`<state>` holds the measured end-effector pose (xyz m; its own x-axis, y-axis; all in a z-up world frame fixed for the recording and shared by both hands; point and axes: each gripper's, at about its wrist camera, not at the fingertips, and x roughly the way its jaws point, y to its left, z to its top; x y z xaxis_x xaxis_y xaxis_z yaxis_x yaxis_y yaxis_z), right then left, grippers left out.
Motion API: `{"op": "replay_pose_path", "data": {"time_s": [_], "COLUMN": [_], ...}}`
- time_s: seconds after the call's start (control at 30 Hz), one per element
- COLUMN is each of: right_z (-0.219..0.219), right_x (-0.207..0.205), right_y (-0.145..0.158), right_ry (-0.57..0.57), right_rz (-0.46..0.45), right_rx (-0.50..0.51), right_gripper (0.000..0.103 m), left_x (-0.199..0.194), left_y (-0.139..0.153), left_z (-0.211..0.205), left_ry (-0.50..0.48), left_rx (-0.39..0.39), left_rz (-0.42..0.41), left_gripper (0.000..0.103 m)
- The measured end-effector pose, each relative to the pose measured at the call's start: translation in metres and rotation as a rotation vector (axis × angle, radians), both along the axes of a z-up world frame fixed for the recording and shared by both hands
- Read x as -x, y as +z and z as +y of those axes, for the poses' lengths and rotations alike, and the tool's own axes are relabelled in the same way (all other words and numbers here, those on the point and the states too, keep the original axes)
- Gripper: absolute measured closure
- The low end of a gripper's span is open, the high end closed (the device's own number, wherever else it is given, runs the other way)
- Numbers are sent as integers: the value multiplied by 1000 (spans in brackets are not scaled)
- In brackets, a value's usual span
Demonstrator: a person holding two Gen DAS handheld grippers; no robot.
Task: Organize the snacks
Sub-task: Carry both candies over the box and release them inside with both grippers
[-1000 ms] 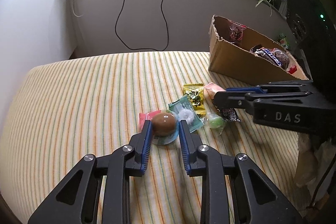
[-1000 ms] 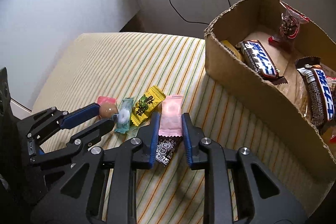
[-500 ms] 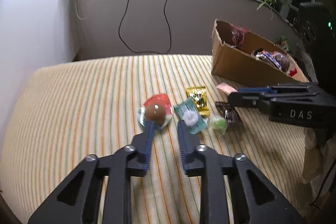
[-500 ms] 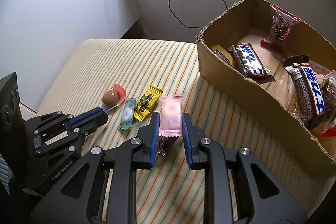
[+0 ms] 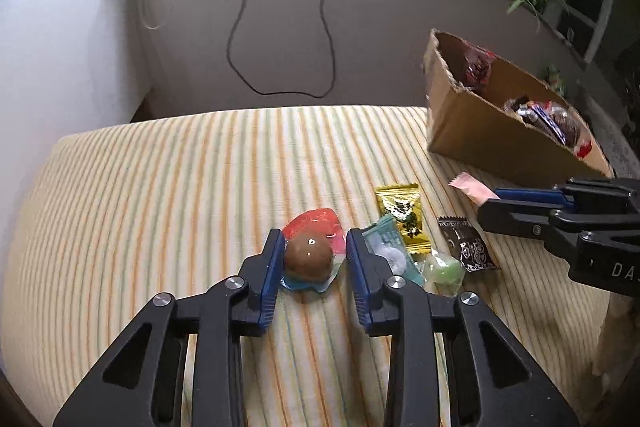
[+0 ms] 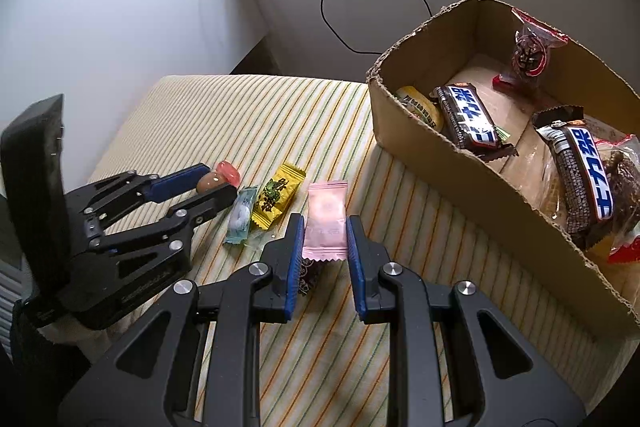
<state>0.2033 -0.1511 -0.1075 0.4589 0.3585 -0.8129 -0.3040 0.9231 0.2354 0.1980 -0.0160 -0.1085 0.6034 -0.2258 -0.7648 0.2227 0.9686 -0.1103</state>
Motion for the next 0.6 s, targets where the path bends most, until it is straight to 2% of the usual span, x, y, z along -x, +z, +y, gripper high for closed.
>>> {"op": "replay_pose_path", "data": {"time_s": [0.13, 0.33, 0.43, 0.6], "right_z": [-2, -6, -11, -23], "right_x": [2, 7, 11, 21], "right_y": [3, 14, 18, 31], "right_ry": [-4, 1, -2, -5], "right_rz": [-6, -30, -38, -79], "right_rx": [-7, -17, -21, -14], "right_gripper": [81, 81, 81, 81], "left_x": [8, 16, 17, 22], "left_y": [5, 15, 22, 46], "left_z": [9, 7, 7, 0], "left_ry": [23, 10, 6, -7], "left_rx": [41, 26, 55, 45], "left_rz": [0, -25, -28, -90], "left_gripper": [79, 82, 82, 82]}}
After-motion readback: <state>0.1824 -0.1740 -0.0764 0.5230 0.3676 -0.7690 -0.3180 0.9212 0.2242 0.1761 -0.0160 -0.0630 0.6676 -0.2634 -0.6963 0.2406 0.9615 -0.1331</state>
